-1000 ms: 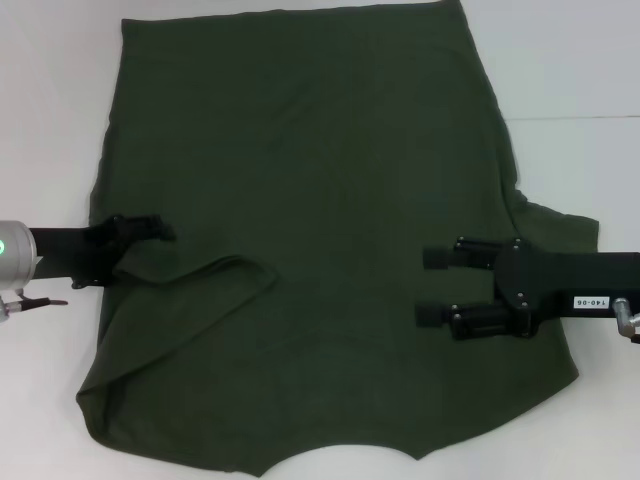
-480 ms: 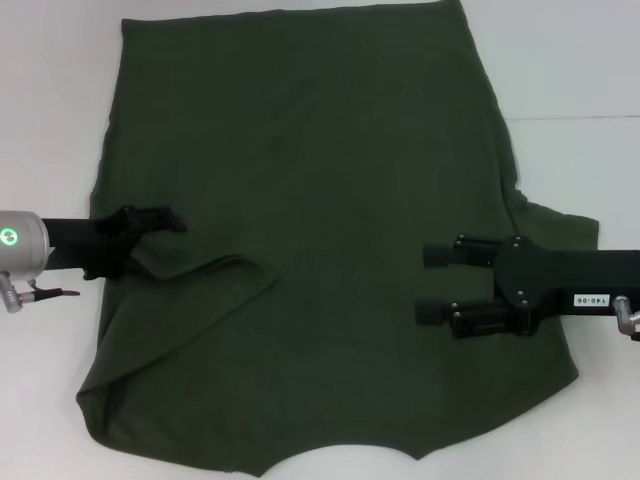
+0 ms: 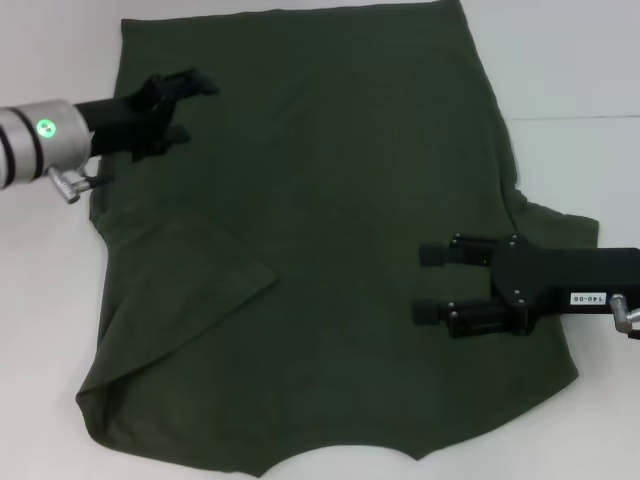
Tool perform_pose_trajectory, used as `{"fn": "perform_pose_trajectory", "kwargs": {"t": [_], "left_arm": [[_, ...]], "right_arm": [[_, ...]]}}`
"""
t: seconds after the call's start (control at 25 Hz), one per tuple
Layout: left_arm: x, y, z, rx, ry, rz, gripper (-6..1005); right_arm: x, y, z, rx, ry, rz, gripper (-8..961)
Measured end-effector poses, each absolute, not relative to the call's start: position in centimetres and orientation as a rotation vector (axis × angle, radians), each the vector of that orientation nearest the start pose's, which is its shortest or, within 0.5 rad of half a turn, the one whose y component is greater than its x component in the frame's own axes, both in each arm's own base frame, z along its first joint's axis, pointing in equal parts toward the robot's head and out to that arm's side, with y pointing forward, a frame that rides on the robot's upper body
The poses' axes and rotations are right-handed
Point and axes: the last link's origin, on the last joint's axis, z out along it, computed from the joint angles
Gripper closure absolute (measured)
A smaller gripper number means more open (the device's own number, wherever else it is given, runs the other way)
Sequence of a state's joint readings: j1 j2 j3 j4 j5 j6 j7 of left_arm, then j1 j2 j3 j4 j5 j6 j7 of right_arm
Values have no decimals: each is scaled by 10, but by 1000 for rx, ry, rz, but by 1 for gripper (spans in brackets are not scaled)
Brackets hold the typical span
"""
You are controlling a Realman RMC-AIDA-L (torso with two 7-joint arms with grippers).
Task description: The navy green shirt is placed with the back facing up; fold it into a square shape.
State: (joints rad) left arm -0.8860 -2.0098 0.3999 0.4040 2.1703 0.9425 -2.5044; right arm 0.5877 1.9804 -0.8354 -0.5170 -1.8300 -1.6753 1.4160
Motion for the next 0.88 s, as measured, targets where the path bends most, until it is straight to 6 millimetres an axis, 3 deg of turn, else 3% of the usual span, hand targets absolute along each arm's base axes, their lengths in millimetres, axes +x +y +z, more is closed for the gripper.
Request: {"fn": "perform_pose_trajectory", "kwargs": {"t": [0.2, 0.28, 0.4, 0.68, 0.88], "left_arm": [[-246, 449, 16, 2213, 2460, 1243, 137], [-246, 437, 17, 2260, 2315, 1312, 138], [-242, 409, 18, 2479, 1914, 1376, 138], [-240, 340, 7, 2835, 1110, 1245, 138], [-255, 313, -3, 2927, 964, 1135, 138]], "right_arm": [[242, 329, 10, -2860, 649, 877, 7], [243, 330, 12, -2840, 662, 893, 7], [244, 334, 17, -2791, 696, 919, 7], [246, 350, 34, -2677, 861, 952, 7], [237, 377, 58, -2630, 1143, 825, 7]]}}
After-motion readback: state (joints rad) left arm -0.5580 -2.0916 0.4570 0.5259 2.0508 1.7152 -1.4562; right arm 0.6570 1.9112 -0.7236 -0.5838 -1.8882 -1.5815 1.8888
